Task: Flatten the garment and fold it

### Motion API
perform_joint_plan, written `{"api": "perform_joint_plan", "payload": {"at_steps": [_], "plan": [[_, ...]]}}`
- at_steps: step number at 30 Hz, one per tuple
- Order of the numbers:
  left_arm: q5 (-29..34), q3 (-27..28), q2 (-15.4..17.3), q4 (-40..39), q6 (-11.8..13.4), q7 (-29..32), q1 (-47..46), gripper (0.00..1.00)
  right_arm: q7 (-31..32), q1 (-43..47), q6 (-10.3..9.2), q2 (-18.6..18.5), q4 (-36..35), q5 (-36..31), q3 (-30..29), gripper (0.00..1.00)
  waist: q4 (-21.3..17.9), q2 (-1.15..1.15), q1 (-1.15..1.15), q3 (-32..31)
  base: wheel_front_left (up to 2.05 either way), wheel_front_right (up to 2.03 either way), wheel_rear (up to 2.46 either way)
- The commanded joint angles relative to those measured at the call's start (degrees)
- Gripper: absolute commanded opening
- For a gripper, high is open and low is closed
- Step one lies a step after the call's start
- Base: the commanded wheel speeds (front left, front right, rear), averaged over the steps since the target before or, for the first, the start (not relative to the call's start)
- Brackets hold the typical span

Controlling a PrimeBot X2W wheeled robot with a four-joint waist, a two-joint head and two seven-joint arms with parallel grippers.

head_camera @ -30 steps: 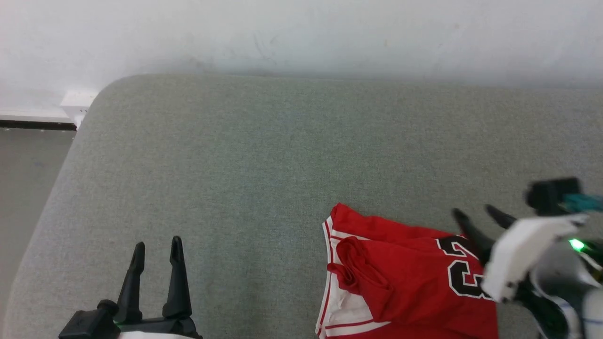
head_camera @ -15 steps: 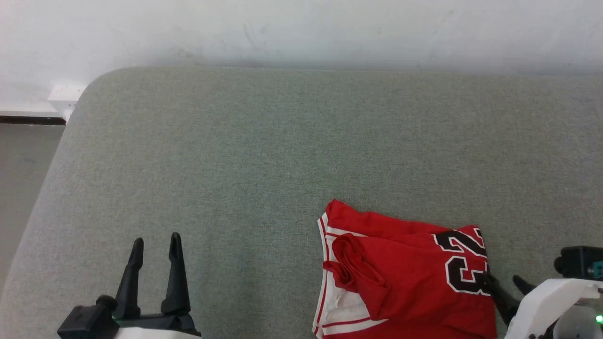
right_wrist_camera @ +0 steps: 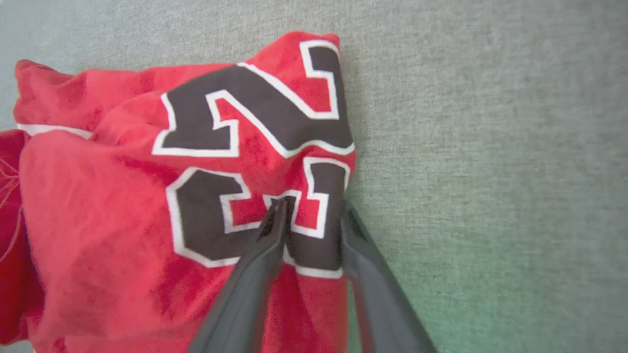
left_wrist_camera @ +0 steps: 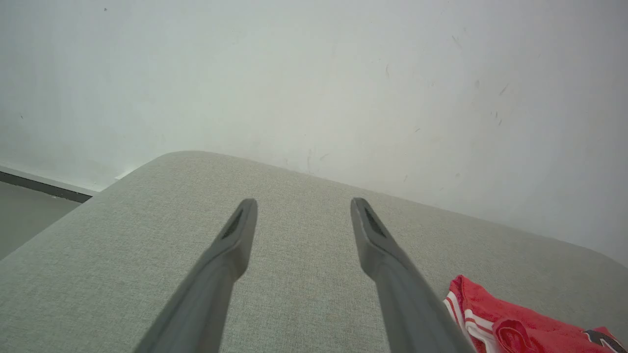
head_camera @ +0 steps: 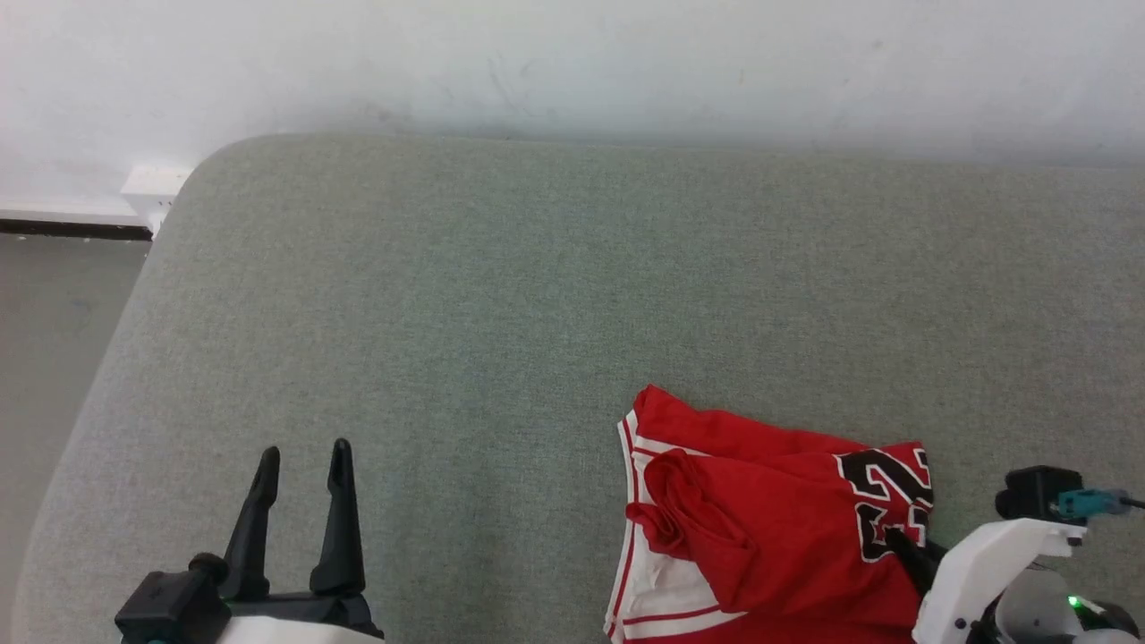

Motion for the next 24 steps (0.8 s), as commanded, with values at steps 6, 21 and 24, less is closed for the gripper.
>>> {"api": "perform_joint_plan", "payload": {"at_steps": [6,21,24], "plan": [[0.50,-0.41,0.61,-0.73,0.04,0.44,0.26,1.00,-0.14,-0.98,-0.04,0.56,2.37,0.01,1.28,0.00,-0.18,0.00,0.00,-0.51,0.00,0.00,0.00],[1.96,-1.31,0.31,-2.18,1.21,-0.67,-1.16,1.00,2.37,-7.26,-0.04,-6.39,-6.95,-3.22,8.34,0.00,-7.58,0.00,0.00,0.74,0.00,0.00,0.00],[2.45,-1.35,0.51,-2.32,1.61,-0.64,-1.99,1.00,3.21,-10.19,-0.04,-9.09,-7.25,-3.65,9.74,0.00,-10.17,0.00,0.00,1.42,0.00,0.00,0.00]]}}
